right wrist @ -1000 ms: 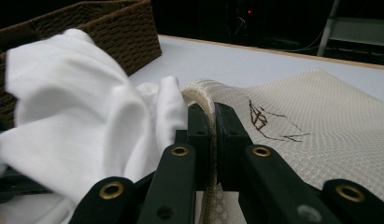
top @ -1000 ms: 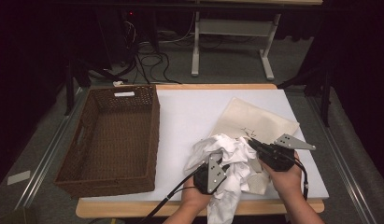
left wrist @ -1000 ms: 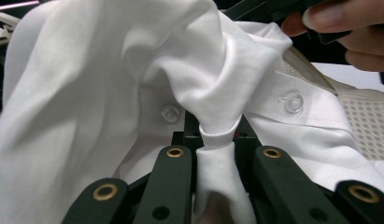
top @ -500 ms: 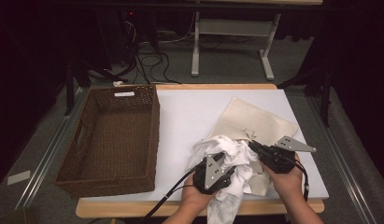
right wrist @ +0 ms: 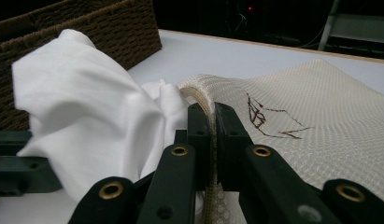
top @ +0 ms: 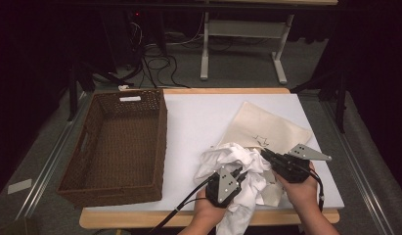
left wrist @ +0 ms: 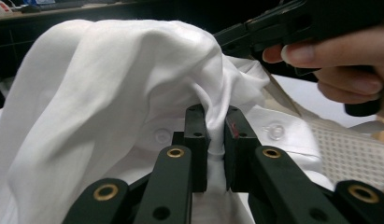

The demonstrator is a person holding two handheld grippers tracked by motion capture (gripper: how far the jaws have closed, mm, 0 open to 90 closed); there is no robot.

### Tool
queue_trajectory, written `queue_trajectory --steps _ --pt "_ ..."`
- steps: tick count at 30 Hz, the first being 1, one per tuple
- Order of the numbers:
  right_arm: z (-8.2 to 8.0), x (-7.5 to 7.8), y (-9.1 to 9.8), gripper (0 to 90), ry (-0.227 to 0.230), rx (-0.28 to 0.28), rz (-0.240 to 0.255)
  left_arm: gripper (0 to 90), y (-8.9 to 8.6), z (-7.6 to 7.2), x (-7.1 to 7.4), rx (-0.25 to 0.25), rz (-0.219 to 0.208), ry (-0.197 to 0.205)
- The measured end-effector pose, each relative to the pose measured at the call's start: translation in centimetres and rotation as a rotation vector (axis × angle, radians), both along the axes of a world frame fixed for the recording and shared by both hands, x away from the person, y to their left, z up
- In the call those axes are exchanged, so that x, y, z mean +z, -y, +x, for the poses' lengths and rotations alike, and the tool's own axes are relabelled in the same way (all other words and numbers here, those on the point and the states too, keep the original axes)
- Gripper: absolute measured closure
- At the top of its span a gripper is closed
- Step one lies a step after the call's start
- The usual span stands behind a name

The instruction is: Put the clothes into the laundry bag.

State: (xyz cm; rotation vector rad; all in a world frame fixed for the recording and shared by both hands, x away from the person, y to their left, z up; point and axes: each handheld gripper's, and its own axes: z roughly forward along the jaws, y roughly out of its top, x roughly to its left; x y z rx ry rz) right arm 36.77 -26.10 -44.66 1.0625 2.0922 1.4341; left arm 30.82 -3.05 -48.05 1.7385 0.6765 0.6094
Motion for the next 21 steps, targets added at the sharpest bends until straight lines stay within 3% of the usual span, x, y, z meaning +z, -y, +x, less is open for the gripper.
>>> queue_trajectory --steps 8,10,15,18,21 --pt "-0.1 0.3 -0.2 86.8 0.010 -0.003 0.015 81.8 2.3 2.6 -0.6 0.026 0.041 -0.035" --pt "-0.1 0.3 -0.1 86.9 0.015 -0.001 0.011 78.2 2.4 2.9 -0.8 0.023 0.042 -0.042" --pt "-0.1 0.2 0.2 86.9 0.013 0.001 0.011 53.2 0.7 1.4 -0.1 0.005 0.011 -0.022" --pt "-0.2 0.1 0.0 86.9 0.012 -0.001 0.008 49.0 -1.1 -0.1 0.4 0.016 0.004 0.004" --pt "-0.2 0.1 0.0 86.9 0.020 0.002 -0.001 45.6 -3.1 -0.8 0.9 0.069 -0.008 0.043"
